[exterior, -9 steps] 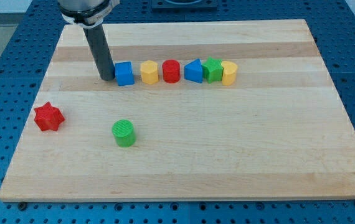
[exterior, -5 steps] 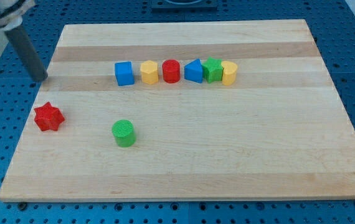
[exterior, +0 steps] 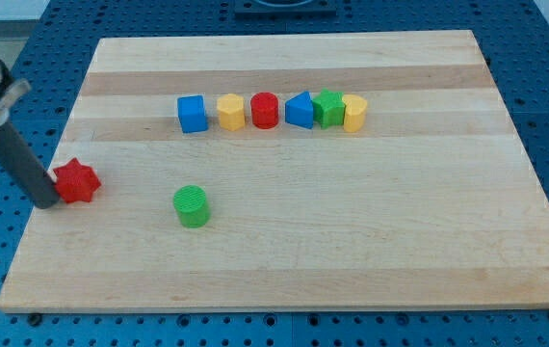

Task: Slide the red star closer to the blue cube

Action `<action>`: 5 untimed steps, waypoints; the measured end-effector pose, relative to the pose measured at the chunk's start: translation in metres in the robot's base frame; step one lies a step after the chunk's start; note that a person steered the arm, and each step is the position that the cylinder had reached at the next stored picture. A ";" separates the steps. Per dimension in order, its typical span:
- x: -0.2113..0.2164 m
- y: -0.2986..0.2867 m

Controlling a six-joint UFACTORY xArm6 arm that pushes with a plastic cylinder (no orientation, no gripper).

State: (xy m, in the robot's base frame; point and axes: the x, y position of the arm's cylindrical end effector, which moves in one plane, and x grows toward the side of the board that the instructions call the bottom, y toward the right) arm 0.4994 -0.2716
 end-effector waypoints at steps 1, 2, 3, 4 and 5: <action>-0.001 0.058; -0.015 0.106; -0.031 0.102; -0.068 0.090; -0.049 0.086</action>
State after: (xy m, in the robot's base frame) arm 0.4501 -0.1856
